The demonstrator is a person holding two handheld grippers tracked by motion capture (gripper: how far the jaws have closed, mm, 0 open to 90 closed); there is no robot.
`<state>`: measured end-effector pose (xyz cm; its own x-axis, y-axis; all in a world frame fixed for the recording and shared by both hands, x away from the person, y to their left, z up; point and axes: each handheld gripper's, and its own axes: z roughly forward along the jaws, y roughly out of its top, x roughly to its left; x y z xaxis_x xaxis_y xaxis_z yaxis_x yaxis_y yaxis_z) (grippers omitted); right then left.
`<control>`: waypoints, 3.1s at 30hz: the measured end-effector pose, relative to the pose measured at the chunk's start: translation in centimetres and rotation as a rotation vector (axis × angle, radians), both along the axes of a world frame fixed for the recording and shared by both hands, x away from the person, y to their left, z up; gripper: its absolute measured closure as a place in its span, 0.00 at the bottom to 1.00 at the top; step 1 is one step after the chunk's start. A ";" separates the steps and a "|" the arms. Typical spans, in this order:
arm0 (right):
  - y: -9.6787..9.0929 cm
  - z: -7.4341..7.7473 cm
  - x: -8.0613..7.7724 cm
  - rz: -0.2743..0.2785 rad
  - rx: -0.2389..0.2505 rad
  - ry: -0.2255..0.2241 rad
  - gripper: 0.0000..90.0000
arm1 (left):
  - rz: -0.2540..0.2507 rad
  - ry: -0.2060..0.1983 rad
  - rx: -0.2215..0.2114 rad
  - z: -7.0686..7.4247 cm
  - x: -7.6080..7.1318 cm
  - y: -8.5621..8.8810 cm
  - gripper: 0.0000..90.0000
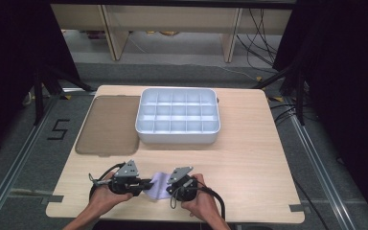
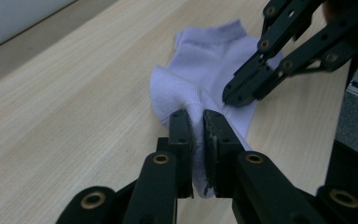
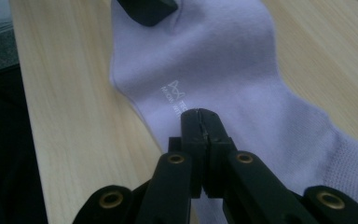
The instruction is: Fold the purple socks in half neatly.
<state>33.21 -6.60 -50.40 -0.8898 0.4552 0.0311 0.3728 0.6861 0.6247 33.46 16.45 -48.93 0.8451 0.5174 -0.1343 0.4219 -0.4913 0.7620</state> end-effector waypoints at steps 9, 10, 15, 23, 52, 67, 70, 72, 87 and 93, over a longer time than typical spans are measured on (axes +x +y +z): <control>0.9 0.9 0.5 -0.004 0.019 -0.027 0.99 | -0.011 0.020 -0.044 0.5 -0.3 0.5 0.91; 0.8 1.1 1.3 -0.023 0.019 -0.039 1.00 | -0.013 0.023 -0.041 0.5 -0.2 0.5 0.91; 1.3 0.7 3.2 -0.030 -0.008 -0.044 1.00 | -0.009 0.033 -0.045 0.4 -0.1 0.4 0.91; 3.2 0.0 3.5 -0.031 0.003 0.000 1.00 | 0.003 0.023 -0.068 1.1 0.1 1.3 0.91; -4.1 0.7 3.2 -0.124 0.015 0.017 1.00 | 0.008 0.075 -0.010 0.2 1.8 -5.0 0.90; -4.3 0.8 3.1 -0.152 0.037 0.046 0.99 | -0.005 0.084 -0.001 0.1 2.1 -6.2 0.80; -4.5 0.9 3.1 -0.153 0.043 0.041 0.99 | -0.028 0.076 -0.020 0.7 2.0 -6.3 0.73; -4.6 0.7 3.2 -0.143 0.061 0.029 0.99 | -0.018 0.069 -0.047 1.1 2.0 -6.0 0.71; -6.1 3.9 2.6 -0.186 0.123 -0.031 0.99 | -0.046 0.050 -0.003 0.1 0.4 -3.4 0.88; -3.9 5.4 1.5 -0.097 0.159 -0.071 0.99 | -0.081 0.052 0.045 -1.2 0.3 -4.1 0.95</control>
